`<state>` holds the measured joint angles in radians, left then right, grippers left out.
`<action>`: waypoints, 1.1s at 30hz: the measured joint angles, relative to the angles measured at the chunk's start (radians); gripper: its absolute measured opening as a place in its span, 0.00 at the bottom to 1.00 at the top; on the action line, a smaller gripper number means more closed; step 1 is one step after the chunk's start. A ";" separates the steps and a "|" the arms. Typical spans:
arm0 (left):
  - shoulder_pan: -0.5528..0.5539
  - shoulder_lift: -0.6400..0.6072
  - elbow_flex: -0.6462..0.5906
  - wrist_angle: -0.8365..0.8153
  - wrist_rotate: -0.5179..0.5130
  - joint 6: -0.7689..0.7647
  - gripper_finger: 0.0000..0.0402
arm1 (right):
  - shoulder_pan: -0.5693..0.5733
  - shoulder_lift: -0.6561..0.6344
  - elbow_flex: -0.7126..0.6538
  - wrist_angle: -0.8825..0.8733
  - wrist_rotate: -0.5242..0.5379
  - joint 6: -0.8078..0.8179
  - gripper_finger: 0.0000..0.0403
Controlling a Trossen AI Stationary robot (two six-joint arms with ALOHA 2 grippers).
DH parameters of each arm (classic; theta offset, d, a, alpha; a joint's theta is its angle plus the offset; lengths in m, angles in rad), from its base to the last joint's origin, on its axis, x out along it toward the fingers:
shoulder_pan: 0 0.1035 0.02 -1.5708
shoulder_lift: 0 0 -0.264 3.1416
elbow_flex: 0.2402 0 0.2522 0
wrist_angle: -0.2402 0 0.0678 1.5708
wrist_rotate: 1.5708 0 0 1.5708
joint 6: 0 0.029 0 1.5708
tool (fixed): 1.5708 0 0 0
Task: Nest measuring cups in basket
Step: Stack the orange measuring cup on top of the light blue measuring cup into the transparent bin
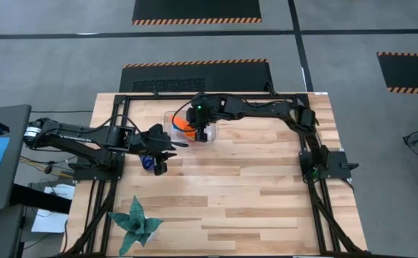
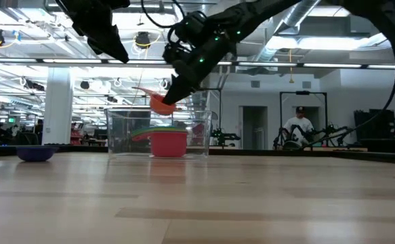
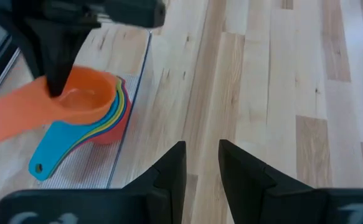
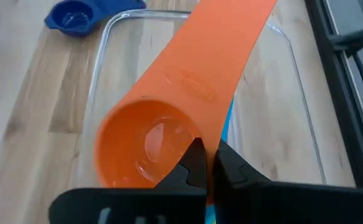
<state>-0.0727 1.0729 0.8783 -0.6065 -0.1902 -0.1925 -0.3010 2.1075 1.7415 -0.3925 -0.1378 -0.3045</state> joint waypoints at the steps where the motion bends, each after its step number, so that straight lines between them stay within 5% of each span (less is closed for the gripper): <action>1: 0.000 0.000 0.000 0.000 0.000 0.000 0.21 | -0.003 0.015 0.020 -0.004 -0.009 -0.013 0.02; 10: 0.000 0.000 0.000 -0.001 0.000 0.000 0.21 | -0.017 0.094 0.150 -0.200 -0.025 -0.093 0.02; 33: 0.000 0.001 0.000 -0.001 -0.002 0.004 0.21 | -0.035 0.093 0.152 -0.227 -0.018 -0.126 0.12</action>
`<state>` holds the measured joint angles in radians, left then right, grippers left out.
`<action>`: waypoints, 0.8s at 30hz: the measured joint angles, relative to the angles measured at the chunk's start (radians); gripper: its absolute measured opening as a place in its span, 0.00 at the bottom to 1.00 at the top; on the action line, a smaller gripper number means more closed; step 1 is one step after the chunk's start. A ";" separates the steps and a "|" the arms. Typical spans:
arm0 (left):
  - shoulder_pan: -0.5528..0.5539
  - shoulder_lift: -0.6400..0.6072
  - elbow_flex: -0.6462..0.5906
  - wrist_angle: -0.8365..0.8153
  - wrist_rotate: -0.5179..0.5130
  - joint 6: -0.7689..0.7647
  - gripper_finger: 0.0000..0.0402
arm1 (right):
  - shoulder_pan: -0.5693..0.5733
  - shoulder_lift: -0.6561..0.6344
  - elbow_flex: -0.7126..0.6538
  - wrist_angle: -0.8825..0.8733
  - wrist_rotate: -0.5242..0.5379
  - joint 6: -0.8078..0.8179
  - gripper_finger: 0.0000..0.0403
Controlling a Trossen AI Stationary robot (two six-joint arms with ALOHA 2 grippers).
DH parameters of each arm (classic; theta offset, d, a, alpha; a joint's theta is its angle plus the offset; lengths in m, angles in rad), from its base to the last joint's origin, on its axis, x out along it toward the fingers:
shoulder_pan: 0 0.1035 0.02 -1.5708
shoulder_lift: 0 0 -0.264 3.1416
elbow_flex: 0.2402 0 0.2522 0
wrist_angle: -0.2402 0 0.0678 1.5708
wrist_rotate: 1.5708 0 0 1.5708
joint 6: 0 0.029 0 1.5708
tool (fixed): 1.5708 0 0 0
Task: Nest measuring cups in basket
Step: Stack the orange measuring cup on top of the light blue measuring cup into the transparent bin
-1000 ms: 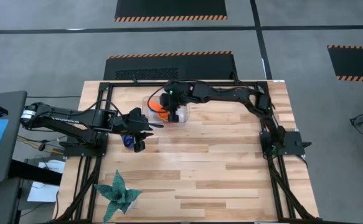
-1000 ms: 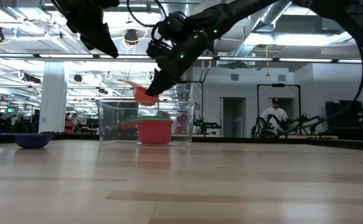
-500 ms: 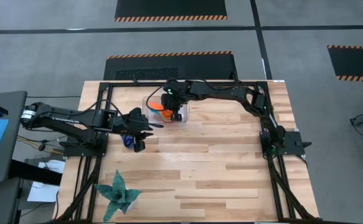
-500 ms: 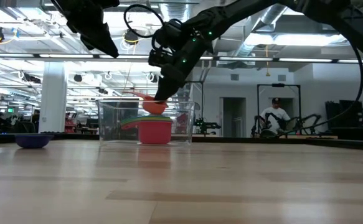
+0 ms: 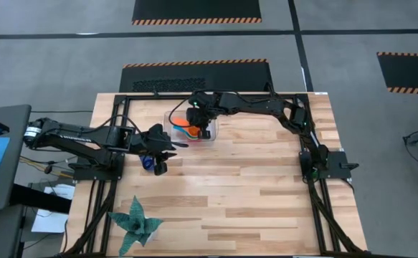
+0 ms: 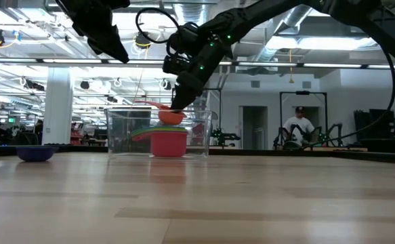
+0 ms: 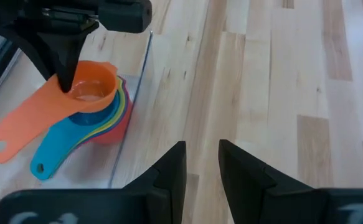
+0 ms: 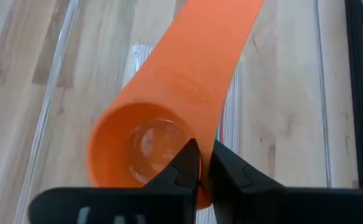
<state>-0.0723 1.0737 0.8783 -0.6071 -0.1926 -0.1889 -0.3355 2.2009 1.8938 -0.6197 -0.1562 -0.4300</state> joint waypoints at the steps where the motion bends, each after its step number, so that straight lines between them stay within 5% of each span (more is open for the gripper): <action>1: 0.000 0.000 0.000 0.000 -0.010 0.008 0.21 | 0.001 0.000 0.000 0.000 0.000 -0.001 0.12; 7: 0.017 0.020 0.000 0.003 -0.295 0.172 0.21 | 0.001 0.000 0.000 -0.001 0.000 0.002 0.12; 13: 0.171 0.115 -0.001 0.029 -0.128 0.292 0.18 | 0.001 0.000 0.000 -0.003 0.000 0.003 0.10; 24: 0.280 0.256 -0.001 0.208 -0.117 0.396 0.13 | 0.000 -0.001 0.000 -0.007 0.001 0.003 0.09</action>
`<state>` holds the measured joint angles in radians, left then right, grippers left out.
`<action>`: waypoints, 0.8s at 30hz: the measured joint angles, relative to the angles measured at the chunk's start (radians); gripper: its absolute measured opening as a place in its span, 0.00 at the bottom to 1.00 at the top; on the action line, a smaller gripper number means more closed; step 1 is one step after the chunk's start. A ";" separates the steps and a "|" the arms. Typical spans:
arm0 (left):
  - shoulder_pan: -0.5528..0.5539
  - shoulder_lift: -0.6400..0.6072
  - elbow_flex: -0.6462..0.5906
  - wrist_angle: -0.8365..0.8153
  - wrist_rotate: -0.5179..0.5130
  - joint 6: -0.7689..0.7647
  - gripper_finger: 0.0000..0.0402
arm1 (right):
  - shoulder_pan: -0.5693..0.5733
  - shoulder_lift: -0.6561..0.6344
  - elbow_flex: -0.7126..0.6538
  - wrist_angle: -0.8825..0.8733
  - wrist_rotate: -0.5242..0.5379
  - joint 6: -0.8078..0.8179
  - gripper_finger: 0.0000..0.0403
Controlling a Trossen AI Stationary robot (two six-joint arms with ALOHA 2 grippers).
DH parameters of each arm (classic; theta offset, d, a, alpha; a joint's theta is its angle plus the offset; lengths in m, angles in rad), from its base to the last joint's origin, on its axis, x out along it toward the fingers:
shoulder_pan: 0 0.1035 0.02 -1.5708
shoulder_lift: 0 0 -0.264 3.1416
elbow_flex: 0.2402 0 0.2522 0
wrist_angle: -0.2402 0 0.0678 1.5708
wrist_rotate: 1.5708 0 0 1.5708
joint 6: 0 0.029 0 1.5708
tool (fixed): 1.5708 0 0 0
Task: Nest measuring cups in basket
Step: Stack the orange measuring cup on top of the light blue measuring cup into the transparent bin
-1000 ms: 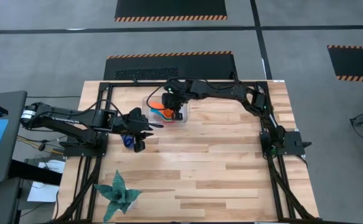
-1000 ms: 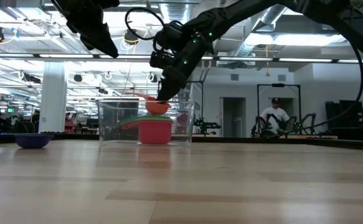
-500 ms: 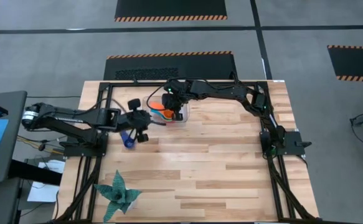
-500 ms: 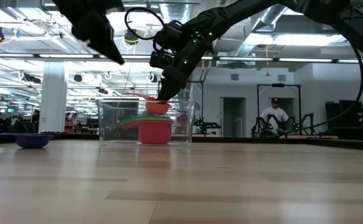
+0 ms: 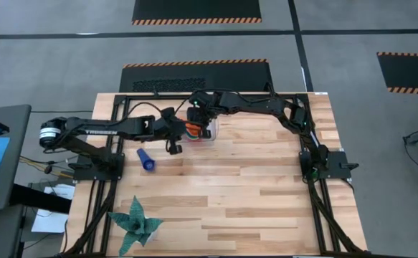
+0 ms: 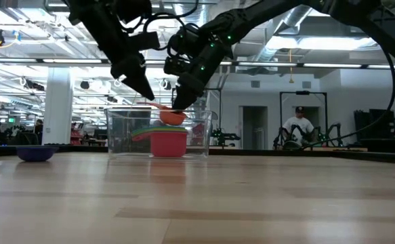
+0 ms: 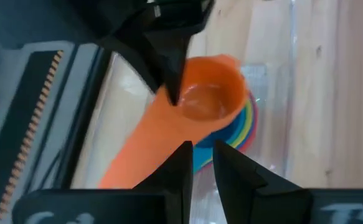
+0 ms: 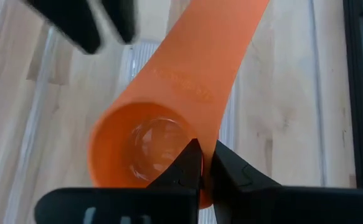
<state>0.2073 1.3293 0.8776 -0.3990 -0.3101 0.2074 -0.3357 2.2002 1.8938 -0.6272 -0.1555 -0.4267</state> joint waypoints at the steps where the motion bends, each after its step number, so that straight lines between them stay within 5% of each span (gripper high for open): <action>1: 0.000 0.000 0.000 -0.001 -0.012 0.012 0.13 | 0.001 0.000 0.000 -0.001 0.000 0.000 0.09; 12: 0.002 -0.001 0.000 0.002 -0.115 0.086 0.13 | 0.001 0.000 0.000 -0.006 0.000 0.000 0.09; 24: 0.092 -0.001 0.000 -0.028 -0.050 0.106 0.13 | 0.000 0.000 0.000 -0.007 0.002 0.001 0.09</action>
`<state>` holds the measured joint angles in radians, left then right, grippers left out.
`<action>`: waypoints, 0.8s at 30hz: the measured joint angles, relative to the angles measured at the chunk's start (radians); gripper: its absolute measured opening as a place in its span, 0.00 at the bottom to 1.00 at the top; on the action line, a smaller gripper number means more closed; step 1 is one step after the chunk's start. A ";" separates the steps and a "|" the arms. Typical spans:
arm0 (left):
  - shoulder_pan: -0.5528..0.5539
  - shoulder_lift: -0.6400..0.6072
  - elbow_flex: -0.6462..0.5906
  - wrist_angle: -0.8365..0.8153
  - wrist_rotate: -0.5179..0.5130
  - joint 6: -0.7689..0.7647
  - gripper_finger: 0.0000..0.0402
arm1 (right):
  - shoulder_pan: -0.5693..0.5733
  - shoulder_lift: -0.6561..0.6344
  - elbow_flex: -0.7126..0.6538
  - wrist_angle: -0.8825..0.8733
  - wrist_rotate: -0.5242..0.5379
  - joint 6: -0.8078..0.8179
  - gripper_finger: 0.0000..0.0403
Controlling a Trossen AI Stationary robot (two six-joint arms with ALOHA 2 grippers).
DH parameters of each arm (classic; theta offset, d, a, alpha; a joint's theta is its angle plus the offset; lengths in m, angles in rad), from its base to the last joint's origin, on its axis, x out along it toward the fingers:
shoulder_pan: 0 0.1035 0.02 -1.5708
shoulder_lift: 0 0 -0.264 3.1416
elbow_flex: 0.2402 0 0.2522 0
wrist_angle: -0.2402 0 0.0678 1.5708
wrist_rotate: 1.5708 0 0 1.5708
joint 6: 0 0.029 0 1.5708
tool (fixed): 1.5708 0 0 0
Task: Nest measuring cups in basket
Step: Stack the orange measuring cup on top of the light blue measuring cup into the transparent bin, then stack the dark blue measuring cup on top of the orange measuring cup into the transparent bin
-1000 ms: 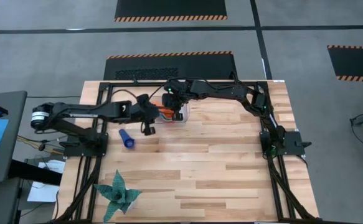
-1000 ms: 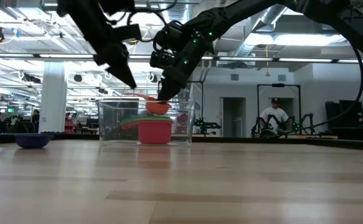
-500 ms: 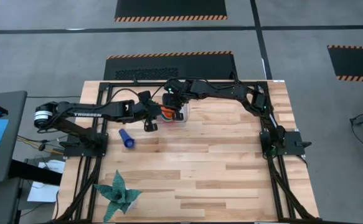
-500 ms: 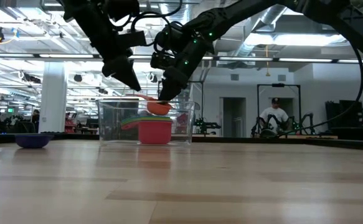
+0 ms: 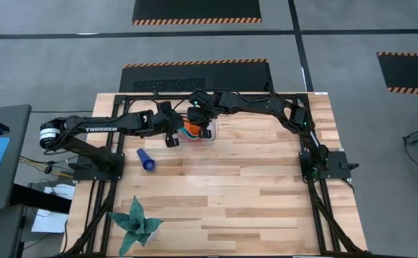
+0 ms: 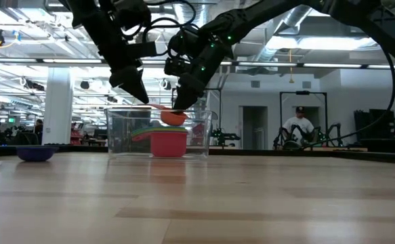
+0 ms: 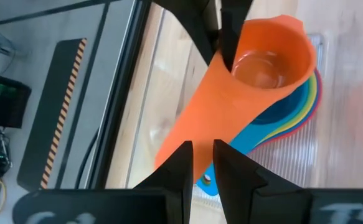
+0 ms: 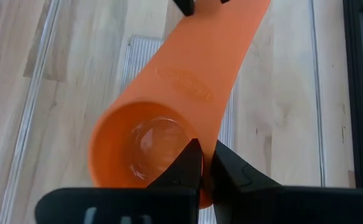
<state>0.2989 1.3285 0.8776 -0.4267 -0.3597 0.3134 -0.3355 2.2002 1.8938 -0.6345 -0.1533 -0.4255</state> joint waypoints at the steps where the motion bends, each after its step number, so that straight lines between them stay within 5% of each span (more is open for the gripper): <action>1: 0.002 0.000 0.000 0.000 0.000 0.000 0.13 | 0.000 0.000 0.000 0.000 0.000 0.002 0.09; 24: 0.005 0.000 0.000 -0.002 0.025 -0.013 0.13 | 0.002 0.000 0.000 0.005 0.002 -0.001 0.21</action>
<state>0.3038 1.3285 0.8776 -0.4282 -0.3344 0.3007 -0.3340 2.1998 1.8935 -0.6297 -0.1515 -0.4269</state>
